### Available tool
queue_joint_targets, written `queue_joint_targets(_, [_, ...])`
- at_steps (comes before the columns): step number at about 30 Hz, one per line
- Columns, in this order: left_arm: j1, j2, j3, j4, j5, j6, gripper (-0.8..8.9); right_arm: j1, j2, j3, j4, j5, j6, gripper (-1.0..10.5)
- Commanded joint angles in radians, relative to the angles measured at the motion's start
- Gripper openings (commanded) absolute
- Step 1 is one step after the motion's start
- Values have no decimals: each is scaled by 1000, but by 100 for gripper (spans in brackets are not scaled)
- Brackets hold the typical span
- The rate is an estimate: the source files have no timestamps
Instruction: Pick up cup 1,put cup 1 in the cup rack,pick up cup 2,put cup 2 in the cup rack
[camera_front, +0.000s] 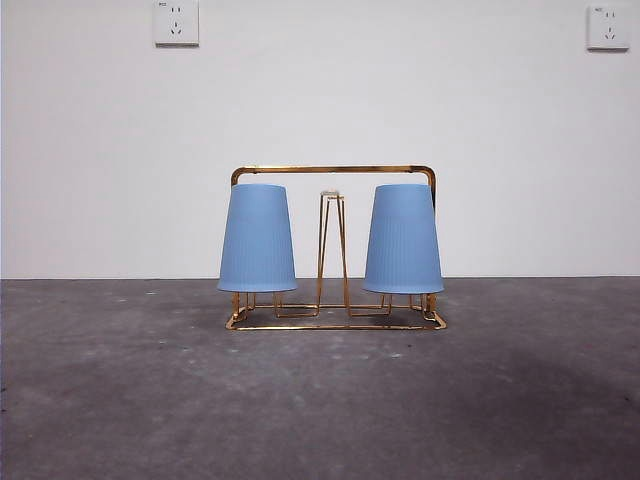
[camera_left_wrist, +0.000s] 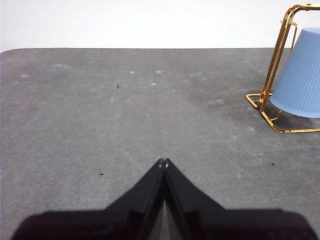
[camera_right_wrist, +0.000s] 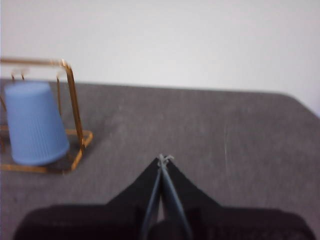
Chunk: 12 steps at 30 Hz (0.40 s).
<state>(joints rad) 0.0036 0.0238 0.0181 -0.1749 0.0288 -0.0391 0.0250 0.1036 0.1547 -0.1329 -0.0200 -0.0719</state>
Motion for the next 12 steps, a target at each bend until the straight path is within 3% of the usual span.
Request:
queue_joint_targets(1, [2, -1, -10, 8, 1, -10, -3, -1, -40, -66, 13, 10, 24, 2])
queue_joint_targets(12, [2, -1, -10, 8, 1, -10, -3, 1, -96, -140, -50, 33, 53, 2])
